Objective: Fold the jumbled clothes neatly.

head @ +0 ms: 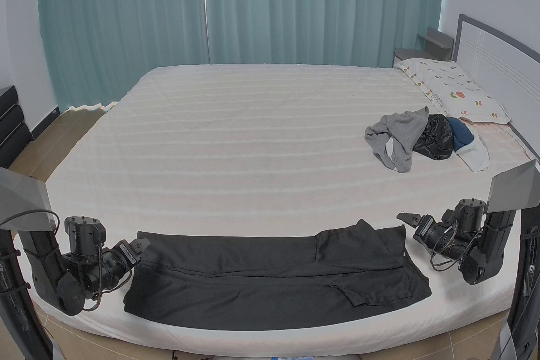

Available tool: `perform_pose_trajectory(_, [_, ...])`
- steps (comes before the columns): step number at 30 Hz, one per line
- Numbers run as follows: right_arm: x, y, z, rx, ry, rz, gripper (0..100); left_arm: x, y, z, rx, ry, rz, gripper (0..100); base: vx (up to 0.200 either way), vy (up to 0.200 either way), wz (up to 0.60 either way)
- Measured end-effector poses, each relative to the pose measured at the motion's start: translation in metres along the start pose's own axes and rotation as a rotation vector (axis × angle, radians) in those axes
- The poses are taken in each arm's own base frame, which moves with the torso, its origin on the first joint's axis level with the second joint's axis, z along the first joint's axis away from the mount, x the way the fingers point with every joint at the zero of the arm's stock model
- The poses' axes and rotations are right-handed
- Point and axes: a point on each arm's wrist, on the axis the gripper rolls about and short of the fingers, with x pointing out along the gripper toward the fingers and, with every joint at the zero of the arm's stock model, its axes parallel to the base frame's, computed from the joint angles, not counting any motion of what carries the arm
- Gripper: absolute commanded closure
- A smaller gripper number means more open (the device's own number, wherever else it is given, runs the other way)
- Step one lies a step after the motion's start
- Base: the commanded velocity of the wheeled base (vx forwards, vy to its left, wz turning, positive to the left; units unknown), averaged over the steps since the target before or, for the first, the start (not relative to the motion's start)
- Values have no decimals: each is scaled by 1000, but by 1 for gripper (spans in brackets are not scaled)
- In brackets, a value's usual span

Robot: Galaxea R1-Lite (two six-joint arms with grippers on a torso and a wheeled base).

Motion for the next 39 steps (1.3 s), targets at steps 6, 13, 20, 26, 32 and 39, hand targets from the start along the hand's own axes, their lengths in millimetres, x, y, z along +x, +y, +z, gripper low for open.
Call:
perform_pose_trajectory(6, [-1,0,1,-1,-5,3,0,9,6,-4,-12,28,27,0,0,0,0])
perform_pose_trajectory(13, [-1,0,1,-3,-7,5,0,18,8,-6,-27,30,32,100,0,0,0])
perform_pose_trajectory(20, [-1,0,1,-2,-9,7,0,21,12,-5,-29,32,47,100,0,0,0])
perform_pose_trajectory(26, [-1,0,1,-2,-9,6,0,16,13,-6,-8,33,53,100,0,0,0])
perform_pose_trajectory(32, [-1,0,2,-1,-10,7,0,7,15,-8,56,43,59,100,0,0,0])
perform_pose_trajectory(39, [-1,0,2,-1,-10,7,0,0,12,-4,59,23,43,0,0,0,0])
